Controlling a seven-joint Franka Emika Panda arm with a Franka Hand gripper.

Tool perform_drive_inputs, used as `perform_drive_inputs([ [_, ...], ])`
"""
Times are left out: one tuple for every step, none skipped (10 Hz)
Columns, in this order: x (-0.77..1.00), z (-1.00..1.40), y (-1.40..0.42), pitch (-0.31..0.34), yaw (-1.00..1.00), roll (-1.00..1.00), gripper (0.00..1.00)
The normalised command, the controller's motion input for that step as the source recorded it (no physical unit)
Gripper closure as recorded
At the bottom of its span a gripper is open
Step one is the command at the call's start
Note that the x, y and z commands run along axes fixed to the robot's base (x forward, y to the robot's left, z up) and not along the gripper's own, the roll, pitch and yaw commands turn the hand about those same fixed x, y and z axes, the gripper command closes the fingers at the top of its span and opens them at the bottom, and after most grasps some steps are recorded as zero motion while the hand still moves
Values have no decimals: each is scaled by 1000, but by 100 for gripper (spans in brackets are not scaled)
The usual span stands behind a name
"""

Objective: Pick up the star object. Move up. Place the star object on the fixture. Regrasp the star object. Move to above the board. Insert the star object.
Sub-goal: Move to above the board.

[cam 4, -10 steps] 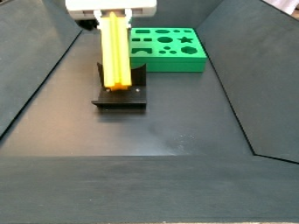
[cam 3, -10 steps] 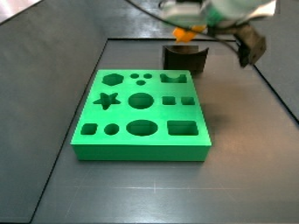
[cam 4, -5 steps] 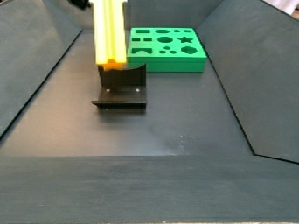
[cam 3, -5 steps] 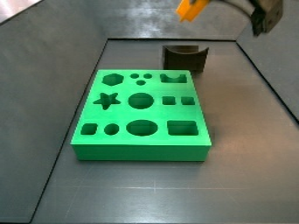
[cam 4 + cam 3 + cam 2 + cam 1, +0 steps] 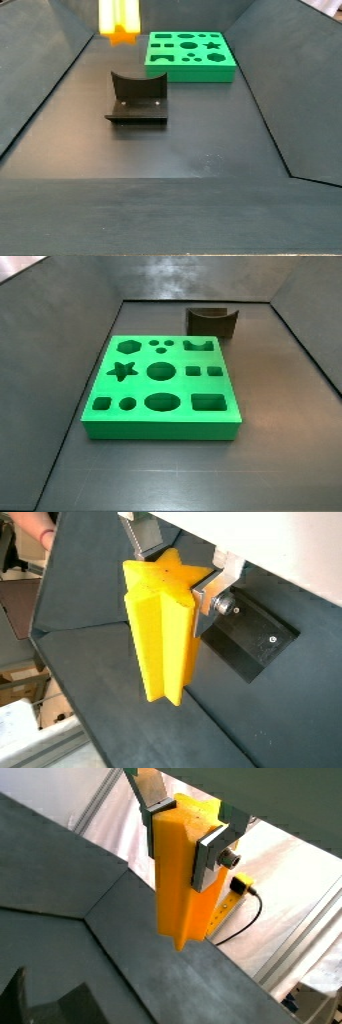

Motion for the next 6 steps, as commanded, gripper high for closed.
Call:
perform_drive_inputs([
  [-596, 300, -1000, -35, -133, -1000, 100],
  [-597, 278, -1000, -43, -133, -1000, 100],
  [-623, 298, -1000, -49, -134, -1000, 100],
  [-656, 292, -1000, -53, -141, -1000, 100],
  [-676, 293, -1000, -50, -149, -1000, 100],
  [-693, 297, -1000, -43, -153, -1000, 100],
])
